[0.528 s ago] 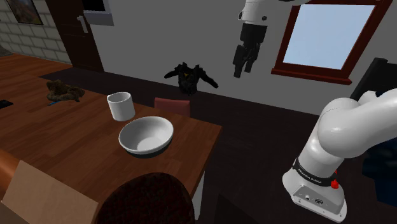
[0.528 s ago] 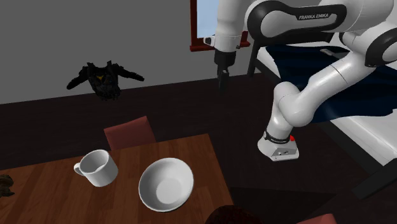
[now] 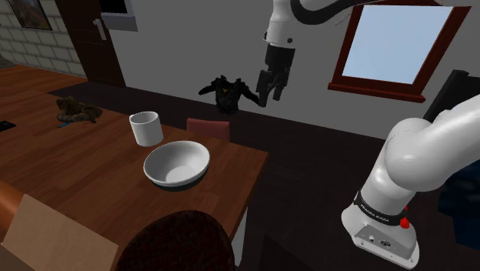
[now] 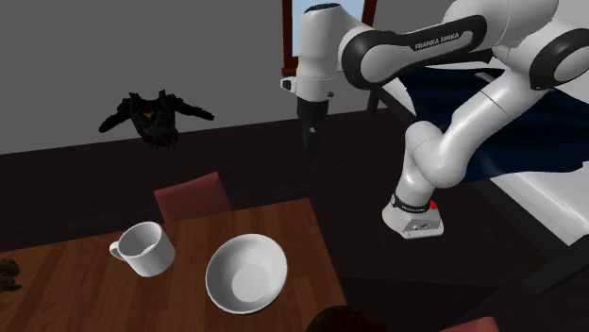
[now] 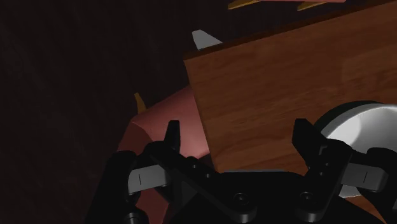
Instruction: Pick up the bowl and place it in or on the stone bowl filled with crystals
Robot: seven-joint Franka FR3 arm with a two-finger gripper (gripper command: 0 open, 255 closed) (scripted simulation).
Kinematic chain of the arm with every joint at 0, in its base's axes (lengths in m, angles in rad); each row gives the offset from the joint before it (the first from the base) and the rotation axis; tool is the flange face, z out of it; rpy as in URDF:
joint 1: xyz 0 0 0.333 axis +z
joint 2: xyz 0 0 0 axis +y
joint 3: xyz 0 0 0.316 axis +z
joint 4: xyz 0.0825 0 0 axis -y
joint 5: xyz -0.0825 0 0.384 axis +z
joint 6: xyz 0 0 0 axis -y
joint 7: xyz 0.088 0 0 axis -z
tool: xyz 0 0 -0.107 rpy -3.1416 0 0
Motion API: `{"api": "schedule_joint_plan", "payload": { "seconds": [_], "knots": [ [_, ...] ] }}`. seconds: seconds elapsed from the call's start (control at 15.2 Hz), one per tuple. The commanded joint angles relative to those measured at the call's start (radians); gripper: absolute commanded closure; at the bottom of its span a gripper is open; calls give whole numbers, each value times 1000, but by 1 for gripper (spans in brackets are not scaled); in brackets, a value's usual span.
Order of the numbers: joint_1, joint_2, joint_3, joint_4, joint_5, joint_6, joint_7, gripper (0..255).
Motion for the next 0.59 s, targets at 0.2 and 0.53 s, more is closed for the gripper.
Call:
{"api": "schedule_joint_plan", "payload": {
  "seconds": [0.2, 0.53],
  "knots": [
    [31, 145, 46, 29, 48, 127, 22, 0],
    [58, 310, 89, 93, 80, 239, 41, 0]
  ]
}}
